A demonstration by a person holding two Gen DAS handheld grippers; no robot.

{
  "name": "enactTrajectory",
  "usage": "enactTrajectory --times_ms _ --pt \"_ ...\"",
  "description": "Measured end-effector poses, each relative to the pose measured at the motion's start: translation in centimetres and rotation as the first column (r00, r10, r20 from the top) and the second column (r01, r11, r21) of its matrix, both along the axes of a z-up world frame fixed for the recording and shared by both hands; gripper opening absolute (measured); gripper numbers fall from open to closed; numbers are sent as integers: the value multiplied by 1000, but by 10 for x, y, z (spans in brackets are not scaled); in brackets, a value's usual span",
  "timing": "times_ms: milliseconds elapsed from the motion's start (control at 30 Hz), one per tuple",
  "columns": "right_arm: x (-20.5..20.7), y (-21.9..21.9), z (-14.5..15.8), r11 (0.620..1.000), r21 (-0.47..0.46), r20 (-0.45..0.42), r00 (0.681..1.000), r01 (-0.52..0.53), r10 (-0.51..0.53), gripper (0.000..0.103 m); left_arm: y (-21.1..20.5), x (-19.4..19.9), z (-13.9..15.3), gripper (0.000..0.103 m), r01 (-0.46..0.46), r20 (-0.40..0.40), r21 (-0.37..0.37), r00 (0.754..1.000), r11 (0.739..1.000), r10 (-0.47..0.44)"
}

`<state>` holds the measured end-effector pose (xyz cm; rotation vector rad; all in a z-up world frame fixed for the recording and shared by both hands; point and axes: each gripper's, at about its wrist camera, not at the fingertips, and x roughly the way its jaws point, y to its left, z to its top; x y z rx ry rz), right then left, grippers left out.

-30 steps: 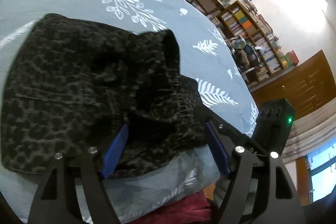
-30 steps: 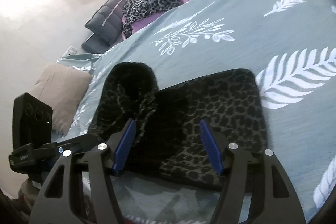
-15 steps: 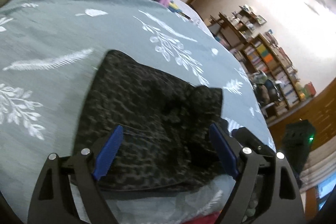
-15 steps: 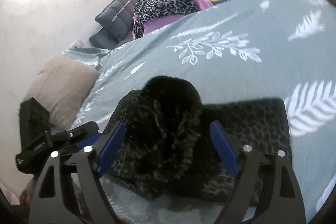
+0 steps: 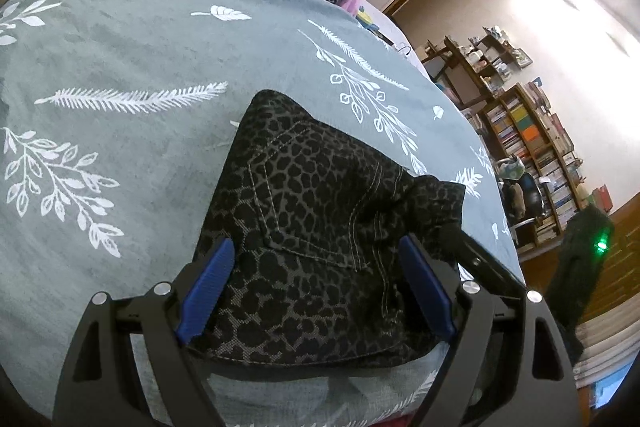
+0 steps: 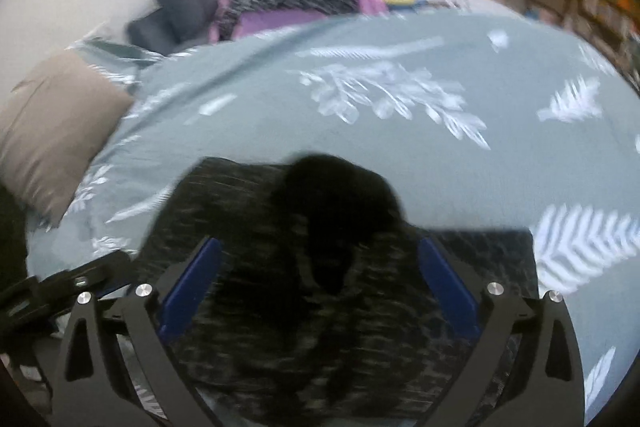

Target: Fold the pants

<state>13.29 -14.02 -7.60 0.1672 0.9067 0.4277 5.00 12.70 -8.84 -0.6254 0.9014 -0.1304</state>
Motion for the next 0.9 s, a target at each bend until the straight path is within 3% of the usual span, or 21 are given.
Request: enactTrajectory --times_ms 100,267,400,500,600,700,900 --pt "0 -29 -12 997 59 -67 996 57 -53 100 0 1 0 84 -3 -2 -4 1000 1000 3" --pt "-10 -69 -30 990 56 -123 985 130 -123 100 1 3 -2 84 -5 -9 -12 1000 1000 5" --pt "-13 -94 -44 979 113 -168 975 167 -147 100 -3 4 -2 85 3 -12 5 1000 1000 -3" --pt "-17 -99 -40 968 204 -156 981 145 -114 100 -5 5 -1 87 7 -12 9 1000 1000 -7" --pt "-18 -90 -25 947 314 -100 995 60 -30 100 -5 6 1 87 9 -10 14 1000 1000 -9" --pt "-13 -74 -20 942 336 -92 995 -3 36 100 -5 7 2 96 2 -8 19 1000 1000 -2" --pt "13 -49 -35 937 350 -160 984 -19 79 100 -4 10 -2 96 -11 -26 28 1000 1000 11"
